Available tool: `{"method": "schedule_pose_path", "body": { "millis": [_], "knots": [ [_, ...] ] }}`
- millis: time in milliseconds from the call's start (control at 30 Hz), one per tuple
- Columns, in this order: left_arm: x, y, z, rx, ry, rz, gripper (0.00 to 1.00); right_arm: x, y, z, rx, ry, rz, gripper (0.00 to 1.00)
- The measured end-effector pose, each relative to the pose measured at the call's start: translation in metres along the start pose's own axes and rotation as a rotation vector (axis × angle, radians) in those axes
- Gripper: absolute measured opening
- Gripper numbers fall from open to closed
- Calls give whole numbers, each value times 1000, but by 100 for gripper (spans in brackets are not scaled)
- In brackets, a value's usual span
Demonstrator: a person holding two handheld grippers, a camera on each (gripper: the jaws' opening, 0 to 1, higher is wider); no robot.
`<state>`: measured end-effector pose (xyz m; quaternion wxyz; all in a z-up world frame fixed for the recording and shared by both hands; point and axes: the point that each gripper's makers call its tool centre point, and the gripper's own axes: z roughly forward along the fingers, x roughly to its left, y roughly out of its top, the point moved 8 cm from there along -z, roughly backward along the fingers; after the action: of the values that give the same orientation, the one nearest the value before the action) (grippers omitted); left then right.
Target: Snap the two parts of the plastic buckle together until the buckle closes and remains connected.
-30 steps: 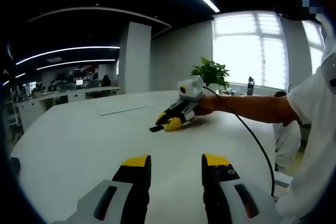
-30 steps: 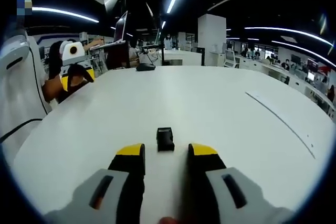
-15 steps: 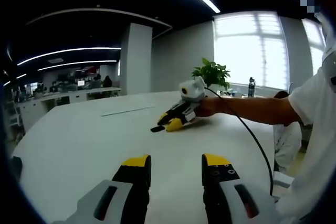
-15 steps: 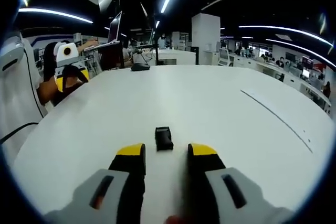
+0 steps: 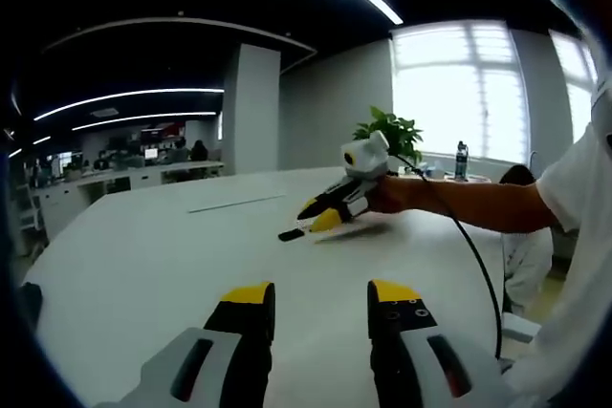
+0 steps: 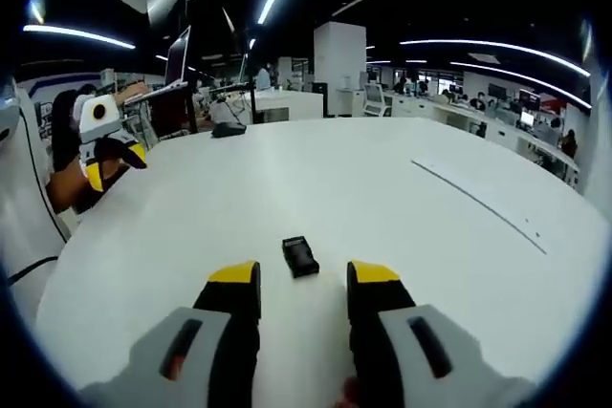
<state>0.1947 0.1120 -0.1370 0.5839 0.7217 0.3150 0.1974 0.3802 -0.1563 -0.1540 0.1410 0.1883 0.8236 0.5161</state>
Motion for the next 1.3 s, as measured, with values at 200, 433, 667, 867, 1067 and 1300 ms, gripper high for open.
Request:
{"method": "schedule_pose_path", "body": {
  "millis": [200, 433, 667, 867, 1067, 1300],
  "knots": [
    [2, 2, -1, -13, 9, 1, 38, 20, -3, -13, -9, -93, 20, 36],
    [4, 3, 1, -24, 26, 9, 38, 46, -7, -33, -3, -218, 78, 36],
    [1, 3, 3, -34, 22, 32, 38, 70, -11, -57, -37, -313, 174, 36],
    [3, 3, 5, -40, 40, 17, 38, 106, -20, -66, -14, -368, 135, 37],
    [5, 5, 4, -56, 57, 10, 38, 140, -24, -77, -28, -407, 138, 39],
    [7, 2, 0, -50, 90, -2, 38, 154, -24, -93, -80, -474, 175, 39]
  ]
}}
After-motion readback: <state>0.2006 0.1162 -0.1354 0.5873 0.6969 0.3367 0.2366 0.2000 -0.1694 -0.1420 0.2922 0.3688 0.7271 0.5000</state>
